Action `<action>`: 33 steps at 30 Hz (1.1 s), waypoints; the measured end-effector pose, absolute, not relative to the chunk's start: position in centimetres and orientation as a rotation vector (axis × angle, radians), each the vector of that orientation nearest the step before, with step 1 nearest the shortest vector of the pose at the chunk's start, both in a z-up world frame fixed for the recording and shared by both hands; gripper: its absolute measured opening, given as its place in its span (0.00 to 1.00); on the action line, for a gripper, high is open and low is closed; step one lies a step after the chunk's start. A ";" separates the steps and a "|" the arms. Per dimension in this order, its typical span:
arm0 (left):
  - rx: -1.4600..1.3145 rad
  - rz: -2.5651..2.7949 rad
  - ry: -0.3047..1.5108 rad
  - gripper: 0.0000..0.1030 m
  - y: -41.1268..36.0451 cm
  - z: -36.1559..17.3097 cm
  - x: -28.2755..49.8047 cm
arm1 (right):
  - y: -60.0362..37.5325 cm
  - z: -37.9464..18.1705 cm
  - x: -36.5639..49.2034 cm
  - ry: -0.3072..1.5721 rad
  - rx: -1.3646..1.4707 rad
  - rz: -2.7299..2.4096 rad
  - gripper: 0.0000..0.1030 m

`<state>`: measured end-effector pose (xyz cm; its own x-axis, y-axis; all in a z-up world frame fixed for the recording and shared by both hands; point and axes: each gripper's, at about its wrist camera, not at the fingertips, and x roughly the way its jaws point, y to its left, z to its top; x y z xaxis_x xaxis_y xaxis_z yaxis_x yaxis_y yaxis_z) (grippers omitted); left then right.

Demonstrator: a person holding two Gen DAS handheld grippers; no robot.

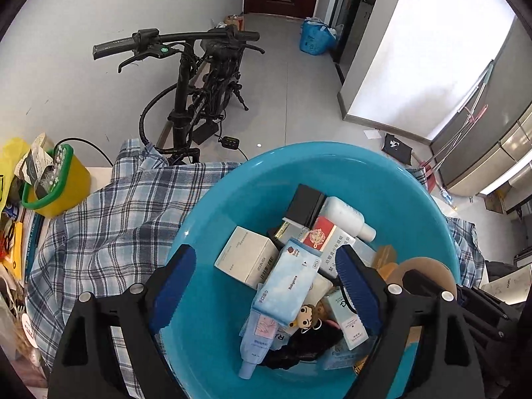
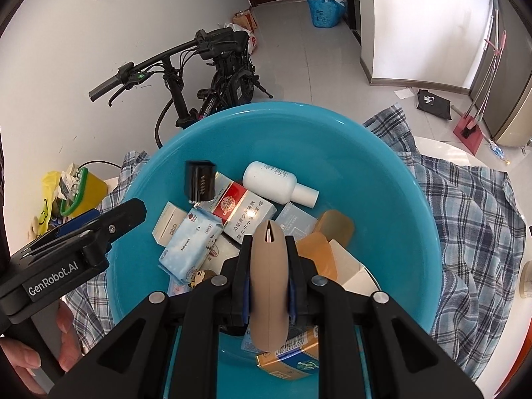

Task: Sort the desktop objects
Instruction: 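Open the left gripper to drop the black holder into the basin, then open the right gripper to drop the tan disc into the basin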

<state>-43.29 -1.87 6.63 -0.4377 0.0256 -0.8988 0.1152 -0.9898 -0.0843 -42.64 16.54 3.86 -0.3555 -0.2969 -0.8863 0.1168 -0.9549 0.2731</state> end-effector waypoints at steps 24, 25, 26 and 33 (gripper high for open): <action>1.605 -2.626 0.199 0.85 -2.4 7.1 -42.3 | 16.4 6.1 -41.7 -0.242 1.432 -2.490 0.67; 1.607 -2.626 0.196 0.85 -2.4 7.0 -42.3 | 16.6 6.2 -41.8 -0.241 1.441 -2.488 0.68; 1.605 -2.627 0.195 0.85 -2.4 6.9 -42.3 | 16.8 6.2 -41.7 -0.236 1.448 -2.492 0.68; 1.586 -2.693 0.270 0.85 -1.8 6.6 -41.5 | 18.8 5.8 -41.4 -0.110 1.431 -2.615 0.69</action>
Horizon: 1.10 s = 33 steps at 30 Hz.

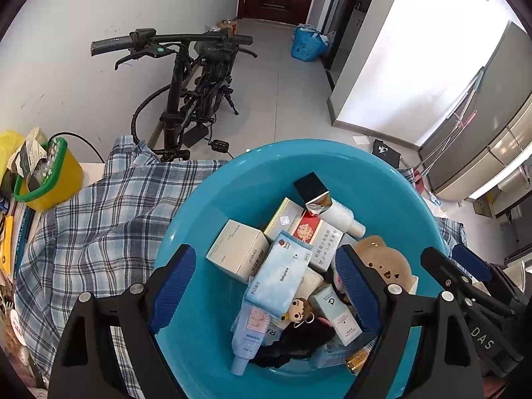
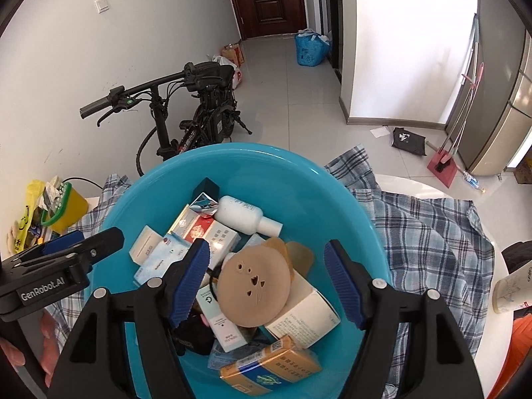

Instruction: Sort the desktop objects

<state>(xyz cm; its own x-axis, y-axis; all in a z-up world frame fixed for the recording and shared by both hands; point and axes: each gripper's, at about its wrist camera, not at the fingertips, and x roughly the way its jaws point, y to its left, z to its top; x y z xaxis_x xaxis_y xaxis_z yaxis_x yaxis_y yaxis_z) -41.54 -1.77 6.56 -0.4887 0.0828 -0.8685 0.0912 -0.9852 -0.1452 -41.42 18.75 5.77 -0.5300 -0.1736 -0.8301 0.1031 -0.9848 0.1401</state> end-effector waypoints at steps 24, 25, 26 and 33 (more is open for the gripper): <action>0.683 -3.077 0.158 1.00 -1.9 13.7 -33.7 | 21.4 13.0 -35.6 -0.029 0.671 -2.953 1.00; 0.674 -3.087 0.120 1.00 -1.8 13.8 -33.1 | 21.5 13.0 -35.2 -0.031 0.672 -2.953 1.00; 0.659 -3.086 0.078 1.00 -1.6 13.9 -32.4 | 21.5 13.1 -34.9 -0.027 0.669 -2.949 1.00; 0.577 -3.065 -0.019 1.00 -1.9 15.4 -27.5 | 21.9 14.0 -30.6 -0.006 0.596 -2.901 1.00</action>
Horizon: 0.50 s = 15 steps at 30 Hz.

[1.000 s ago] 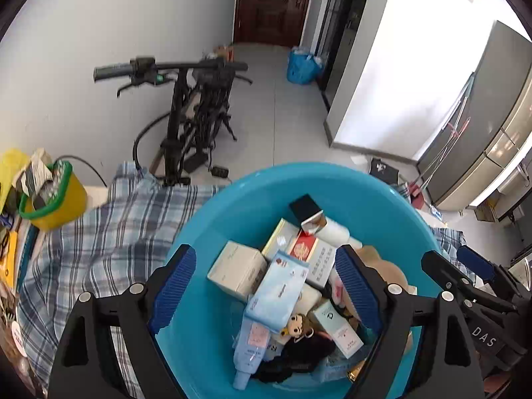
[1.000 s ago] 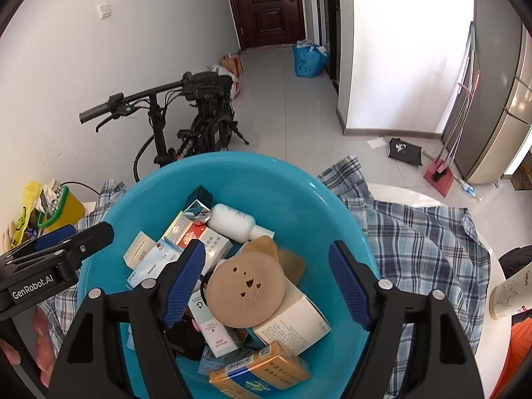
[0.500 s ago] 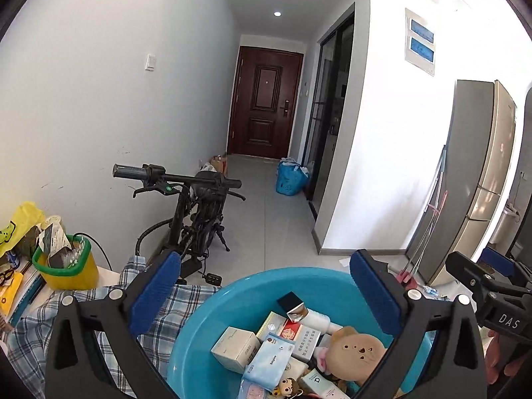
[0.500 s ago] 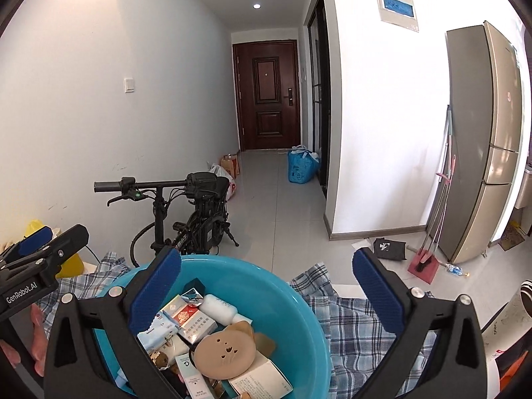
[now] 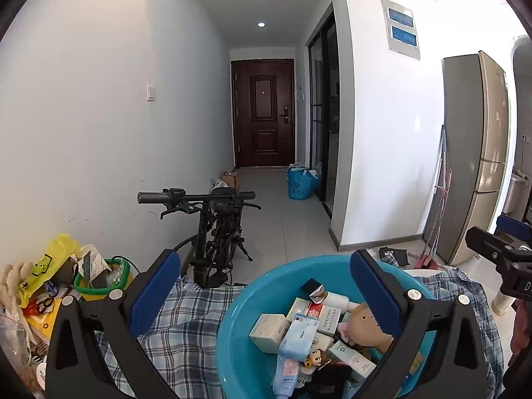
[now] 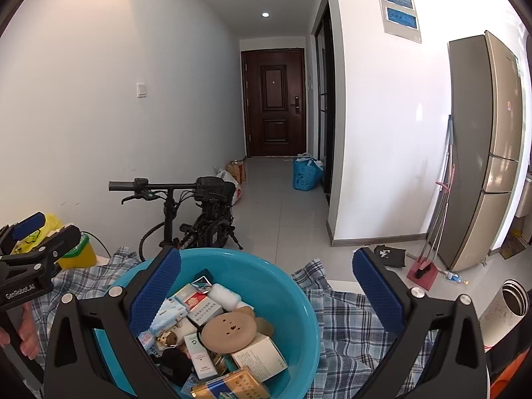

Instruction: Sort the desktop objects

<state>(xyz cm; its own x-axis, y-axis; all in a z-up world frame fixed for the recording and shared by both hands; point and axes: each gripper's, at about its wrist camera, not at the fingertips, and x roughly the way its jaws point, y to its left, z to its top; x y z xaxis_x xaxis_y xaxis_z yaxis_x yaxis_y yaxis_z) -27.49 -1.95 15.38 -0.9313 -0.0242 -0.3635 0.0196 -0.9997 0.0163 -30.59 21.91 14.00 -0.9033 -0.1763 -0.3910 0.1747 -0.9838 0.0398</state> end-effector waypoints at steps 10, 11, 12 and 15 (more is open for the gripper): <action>0.496 -3.086 -0.035 1.00 -1.0 17.8 -17.3 | 21.2 16.3 -21.7 0.054 0.449 -2.872 1.00; 0.448 -3.126 -0.013 1.00 -1.0 18.2 -15.5 | 21.3 16.5 -21.0 0.041 0.449 -2.860 1.00; 0.389 -3.133 -0.022 1.00 -0.8 18.6 -14.0 | 21.4 16.7 -20.3 0.023 0.437 -2.839 1.00; 0.293 -3.138 -0.054 1.00 -0.4 20.0 -11.2 | 21.6 17.6 -18.3 0.014 0.391 -2.835 1.00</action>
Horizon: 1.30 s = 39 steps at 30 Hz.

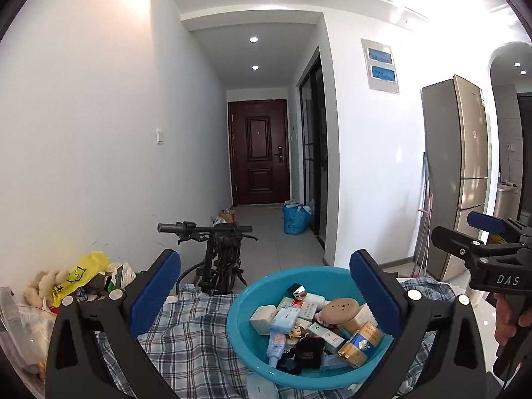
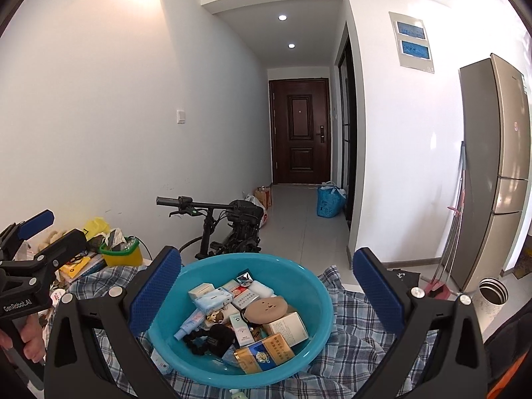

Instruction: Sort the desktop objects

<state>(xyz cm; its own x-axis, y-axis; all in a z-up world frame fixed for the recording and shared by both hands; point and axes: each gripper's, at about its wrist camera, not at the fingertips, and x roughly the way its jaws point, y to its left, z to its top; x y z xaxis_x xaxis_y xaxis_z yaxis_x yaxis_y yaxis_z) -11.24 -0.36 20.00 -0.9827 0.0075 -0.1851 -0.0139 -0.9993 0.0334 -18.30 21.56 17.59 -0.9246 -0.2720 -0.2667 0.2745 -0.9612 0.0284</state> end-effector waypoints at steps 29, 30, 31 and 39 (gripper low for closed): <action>-0.916 2.909 -0.066 1.00 -1.6 5.2 -9.9 | 21.1 6.2 -13.2 0.058 0.627 -2.742 1.00; -0.932 2.907 -0.066 1.00 -1.7 4.5 -9.7 | 21.2 5.6 -13.0 0.055 0.647 -2.735 1.00; -0.950 2.900 -0.062 1.00 -1.7 3.8 -9.6 | 21.3 5.1 -12.9 0.055 0.664 -2.730 1.00; -1.056 2.847 -0.071 1.00 -1.8 0.8 -8.9 | 21.7 2.2 -12.4 0.057 0.750 -2.708 1.00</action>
<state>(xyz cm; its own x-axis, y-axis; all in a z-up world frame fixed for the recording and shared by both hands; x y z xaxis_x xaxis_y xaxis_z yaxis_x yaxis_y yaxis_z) -8.90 -1.80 0.77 -0.7534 0.1140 -0.6476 -0.0816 -0.9935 -0.0800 -12.36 21.66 2.23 -0.8070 -0.3031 -0.5068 0.3242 -0.9447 0.0487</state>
